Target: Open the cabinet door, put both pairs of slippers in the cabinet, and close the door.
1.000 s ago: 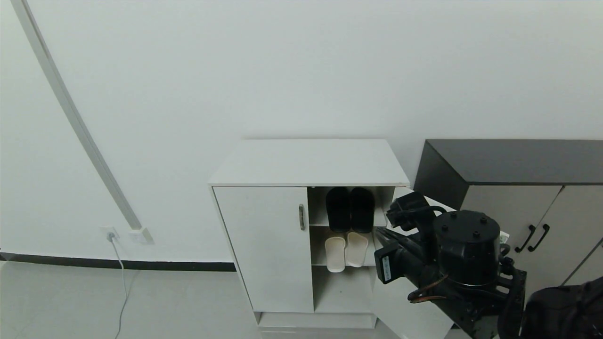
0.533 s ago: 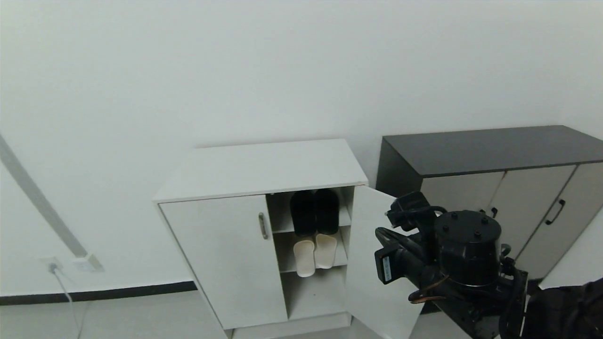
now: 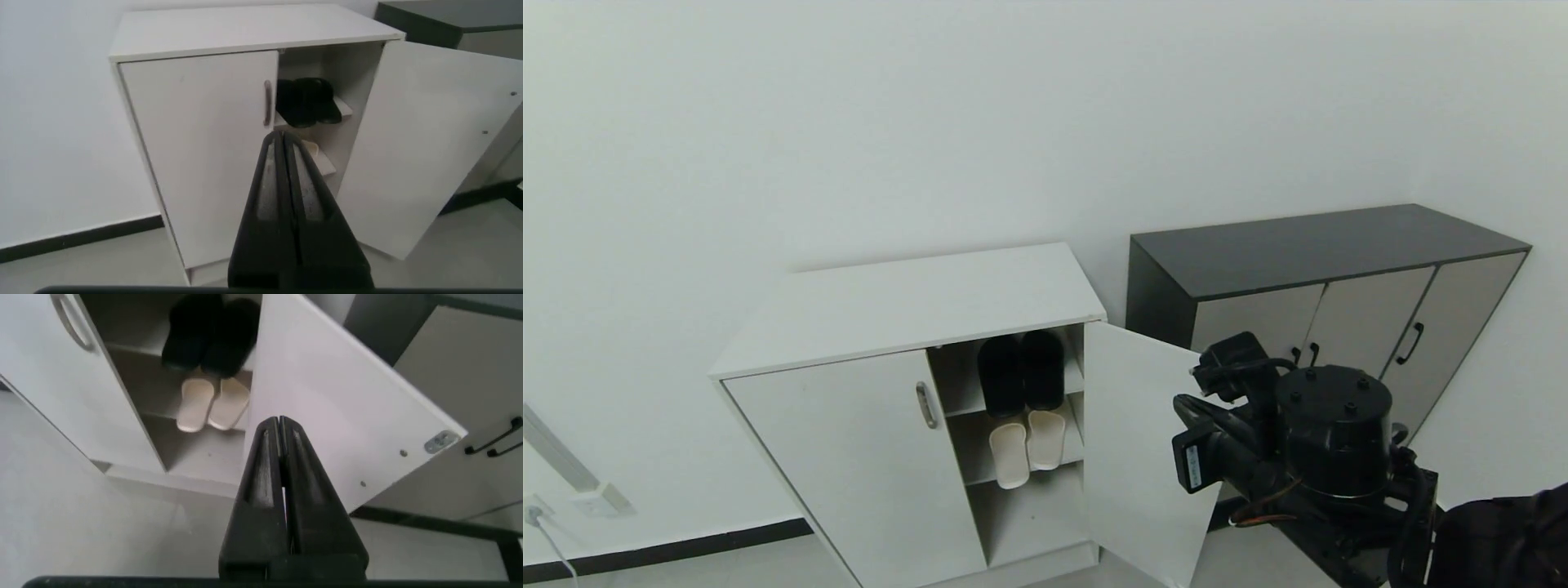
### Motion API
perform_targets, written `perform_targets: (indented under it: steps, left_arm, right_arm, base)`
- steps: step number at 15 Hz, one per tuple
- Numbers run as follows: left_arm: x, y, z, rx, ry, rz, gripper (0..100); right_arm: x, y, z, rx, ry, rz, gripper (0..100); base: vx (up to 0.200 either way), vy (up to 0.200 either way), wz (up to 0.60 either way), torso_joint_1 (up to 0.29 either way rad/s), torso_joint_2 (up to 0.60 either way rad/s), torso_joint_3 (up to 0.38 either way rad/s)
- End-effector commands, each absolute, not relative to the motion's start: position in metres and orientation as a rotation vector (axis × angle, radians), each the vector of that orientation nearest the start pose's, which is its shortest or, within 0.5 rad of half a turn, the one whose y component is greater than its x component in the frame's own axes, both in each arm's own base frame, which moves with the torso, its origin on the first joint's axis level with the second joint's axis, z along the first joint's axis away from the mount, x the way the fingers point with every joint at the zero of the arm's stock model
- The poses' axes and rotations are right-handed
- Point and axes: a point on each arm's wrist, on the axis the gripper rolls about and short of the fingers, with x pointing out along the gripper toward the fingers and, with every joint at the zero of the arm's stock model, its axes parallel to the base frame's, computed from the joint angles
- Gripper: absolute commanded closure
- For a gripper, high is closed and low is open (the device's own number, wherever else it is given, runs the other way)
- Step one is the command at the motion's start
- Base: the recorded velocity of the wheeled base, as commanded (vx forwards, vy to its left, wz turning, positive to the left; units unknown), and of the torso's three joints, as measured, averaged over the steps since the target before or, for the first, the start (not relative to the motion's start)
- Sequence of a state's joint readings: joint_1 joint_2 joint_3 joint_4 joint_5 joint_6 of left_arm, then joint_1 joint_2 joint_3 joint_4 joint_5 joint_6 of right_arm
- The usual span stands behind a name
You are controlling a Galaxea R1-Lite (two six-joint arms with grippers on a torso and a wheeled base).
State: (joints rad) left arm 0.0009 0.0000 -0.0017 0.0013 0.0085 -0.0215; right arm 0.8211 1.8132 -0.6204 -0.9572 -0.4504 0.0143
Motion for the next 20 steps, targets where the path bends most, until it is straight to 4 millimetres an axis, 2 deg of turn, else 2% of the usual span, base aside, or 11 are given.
perform_targets:
  steps: [1, 3, 6, 9, 11, 13, 18, 20]
  left_arm:
    - [-0.023, 0.000, 0.076, -0.021, 0.000, 0.009, 100]
    - [-0.023, 0.000, 0.076, -0.023, 0.000, 0.009, 100]
    - [-0.023, 0.000, 0.076, -0.023, 0.000, 0.009, 100]
    - [-0.023, 0.000, 0.076, -0.021, 0.000, 0.008, 100]
    - [-0.023, 0.000, 0.076, -0.021, 0.000, 0.008, 100]
    - [-0.023, 0.000, 0.076, -0.020, 0.000, 0.008, 100]
    - [-0.023, 0.000, 0.076, -0.020, 0.001, 0.008, 100]
    - [-0.023, 0.000, 0.076, -0.020, 0.000, 0.008, 100]
  right_arm:
    - [0.215, 0.215, 0.133, -0.129, 0.194, 0.364, 100]
    - [0.215, 0.216, 0.133, -0.129, 0.193, 0.364, 100]
    - [0.215, 0.215, 0.133, -0.129, 0.193, 0.362, 100]
    - [0.228, 0.214, 0.132, -0.121, 0.193, 0.324, 100]
    - [0.250, 0.206, 0.131, -0.110, 0.191, 0.266, 100]
    - [0.285, 0.197, 0.134, -0.089, 0.179, 0.200, 100]
    - [0.352, 0.172, 0.160, -0.023, 0.273, 0.189, 100]
    - [0.378, 0.162, 0.160, 0.005, 0.315, 0.169, 100]
  base:
    - [0.000, 0.000, 0.00, 0.000, 0.00, 0.000]
    - [0.000, 0.000, 0.00, 0.000, 0.00, 0.000]
    - [-0.200, 0.000, 0.00, 0.006, 0.00, 0.002]
    - [-0.133, 0.000, 0.00, 0.002, 0.00, -0.003]
    - [0.000, 0.000, 0.00, 0.000, 0.00, 0.000]
    - [0.000, 0.000, 0.00, 0.000, 0.00, 0.000]
    - [0.000, 0.000, 0.00, 0.000, 0.00, 0.000]
    - [0.000, 0.000, 0.00, 0.000, 0.00, 0.000]
